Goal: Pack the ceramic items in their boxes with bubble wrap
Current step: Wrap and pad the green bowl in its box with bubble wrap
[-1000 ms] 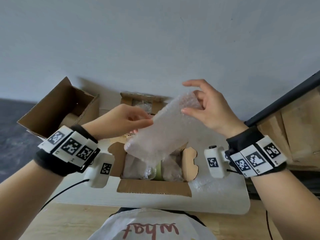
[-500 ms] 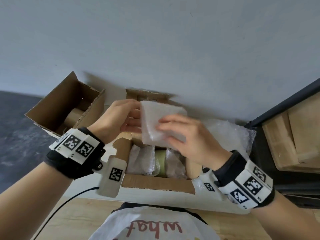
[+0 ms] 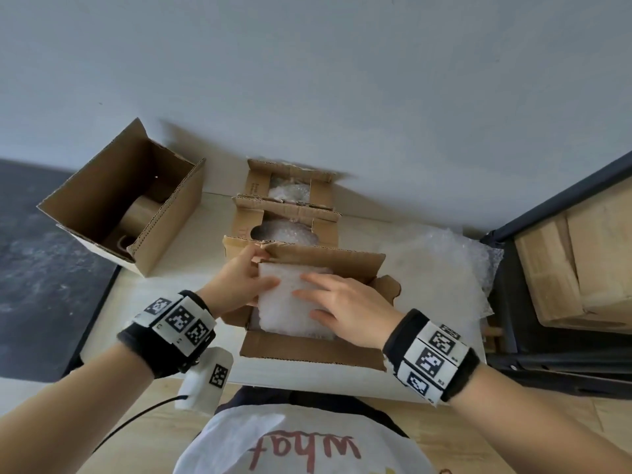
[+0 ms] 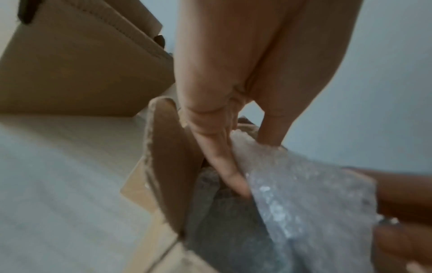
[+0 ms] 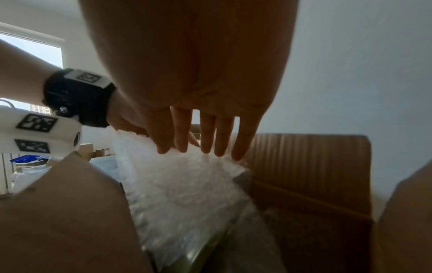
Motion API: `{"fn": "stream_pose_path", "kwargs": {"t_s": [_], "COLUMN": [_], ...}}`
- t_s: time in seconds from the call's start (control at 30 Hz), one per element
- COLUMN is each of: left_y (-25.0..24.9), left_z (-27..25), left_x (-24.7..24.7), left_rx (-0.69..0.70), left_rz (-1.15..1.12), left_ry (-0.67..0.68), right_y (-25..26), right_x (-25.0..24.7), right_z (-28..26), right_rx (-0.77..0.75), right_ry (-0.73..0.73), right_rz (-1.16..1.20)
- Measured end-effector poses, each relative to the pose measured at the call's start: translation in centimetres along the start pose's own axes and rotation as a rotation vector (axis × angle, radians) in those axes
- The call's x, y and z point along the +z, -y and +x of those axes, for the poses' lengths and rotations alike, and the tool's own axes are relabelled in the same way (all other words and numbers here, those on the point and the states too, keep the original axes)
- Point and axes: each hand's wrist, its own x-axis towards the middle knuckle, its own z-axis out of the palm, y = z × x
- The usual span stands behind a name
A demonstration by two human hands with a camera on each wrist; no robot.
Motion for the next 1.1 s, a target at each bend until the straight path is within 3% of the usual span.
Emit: {"fn": "stream_pose_path", "kwargs": {"t_s": [0.07,0.13,0.2,0.23,0.43,0.6,0.8,0.97,1.1], "left_y": [0.8,1.5,2.1,2.4,3.4,2.7,2.2,2.8,3.4], "left_z": [0.0,-0.5,-1.2,-1.4,-1.2,1.0,2.8,2.3,1.5], "left_x": [0.2,0.0,-0.5,-0.7,-1.3,-0.3,1.8,0.7,-0.2], "left_rx": [0.216,0.544,0.782,0.832,0.794,0.634,0.532,0.637,0.732], "left_rz": [0.326,0.616,0.825,0.896,1.132,1.447,1.579,1.523,1.543], "left_ry": [-0.134,-0.240,-0.224,-0.188,-0.012,0.184,0.203,0.240,0.254], "right_y": [-0.1,-0.3,-0.4,-0.5,0.1,-0.2,0.0,-1.5,-1.2], "right_x": [0.7,1.1,1.4,1.6,2.1,2.9,3.4,2.6,3.4], "right_z": [0.9,1.5,1.9,2.0,2.9,3.9,4.9,3.9,3.0], "right_rx": [0.004,0.017,0.020,0.021,0.089,0.180,0.210,0.130,0.110], "right_ry": [0.057,0.088,0.100,0.103,0.016,0.175,0.191,0.221,0.253], "right_rz": [-0.050,-0.096,-0.116,-0.122,-0.177,-0.144,-0.208,-0.059,-0.174]}}
